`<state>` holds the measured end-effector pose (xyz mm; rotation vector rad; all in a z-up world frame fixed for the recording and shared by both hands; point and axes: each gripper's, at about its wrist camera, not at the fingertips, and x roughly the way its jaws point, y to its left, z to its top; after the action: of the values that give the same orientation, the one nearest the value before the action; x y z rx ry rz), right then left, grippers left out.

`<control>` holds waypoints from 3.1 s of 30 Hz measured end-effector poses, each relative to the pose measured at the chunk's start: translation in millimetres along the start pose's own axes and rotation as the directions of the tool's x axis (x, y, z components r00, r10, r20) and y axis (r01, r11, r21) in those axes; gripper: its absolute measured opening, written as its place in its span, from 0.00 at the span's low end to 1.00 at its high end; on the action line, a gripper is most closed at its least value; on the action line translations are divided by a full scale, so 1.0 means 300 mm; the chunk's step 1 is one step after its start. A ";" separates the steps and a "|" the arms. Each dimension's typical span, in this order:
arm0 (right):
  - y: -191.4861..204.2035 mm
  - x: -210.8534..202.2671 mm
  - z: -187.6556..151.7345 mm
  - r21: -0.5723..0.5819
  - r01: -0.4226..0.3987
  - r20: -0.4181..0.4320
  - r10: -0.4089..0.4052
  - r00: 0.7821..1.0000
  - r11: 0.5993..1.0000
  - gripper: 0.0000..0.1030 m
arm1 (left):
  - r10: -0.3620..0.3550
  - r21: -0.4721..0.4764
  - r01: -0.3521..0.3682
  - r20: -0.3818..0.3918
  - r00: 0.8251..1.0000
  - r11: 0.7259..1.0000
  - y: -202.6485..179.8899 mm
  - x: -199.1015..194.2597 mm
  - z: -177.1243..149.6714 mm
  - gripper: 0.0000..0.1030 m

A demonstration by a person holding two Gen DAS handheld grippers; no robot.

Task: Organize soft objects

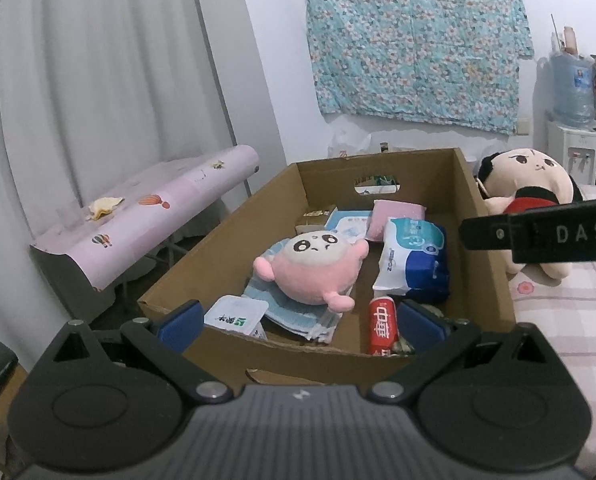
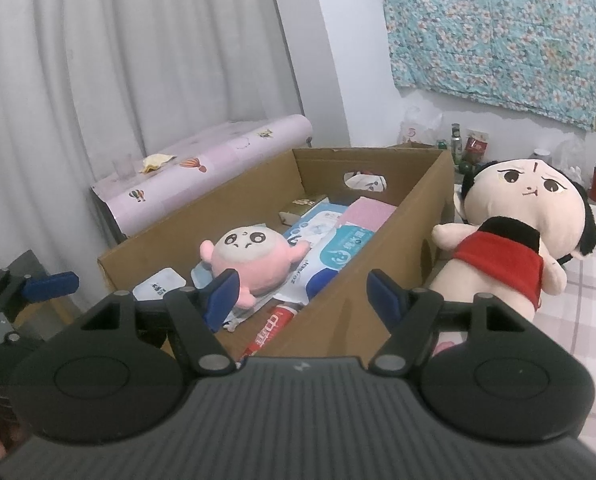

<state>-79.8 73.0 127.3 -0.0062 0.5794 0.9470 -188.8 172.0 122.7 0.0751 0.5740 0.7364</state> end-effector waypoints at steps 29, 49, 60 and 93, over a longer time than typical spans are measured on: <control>0.001 0.000 0.004 0.002 0.002 0.002 -0.002 1.000 1.000 0.69 | 0.005 0.022 -0.006 0.037 0.999 1.000 0.001 0.000 0.044 1.00; 0.004 0.006 0.004 -0.005 0.008 -0.007 -0.008 1.000 1.000 0.69 | 0.010 0.004 -0.010 0.030 0.999 1.000 0.012 0.014 0.040 1.00; 0.004 0.012 -0.003 0.005 0.002 -0.011 -0.002 1.000 1.000 0.69 | 0.017 0.016 -0.018 0.023 1.000 1.000 0.002 0.030 0.027 1.00; 0.009 0.031 -0.012 -0.003 -0.011 -0.036 0.011 0.999 1.000 0.70 | -0.007 0.027 0.006 0.039 0.999 1.000 -0.011 0.006 0.029 1.00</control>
<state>-79.4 80.9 120.6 -0.0230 0.6115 0.9598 -181.1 171.8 128.4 0.1117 0.5468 0.7196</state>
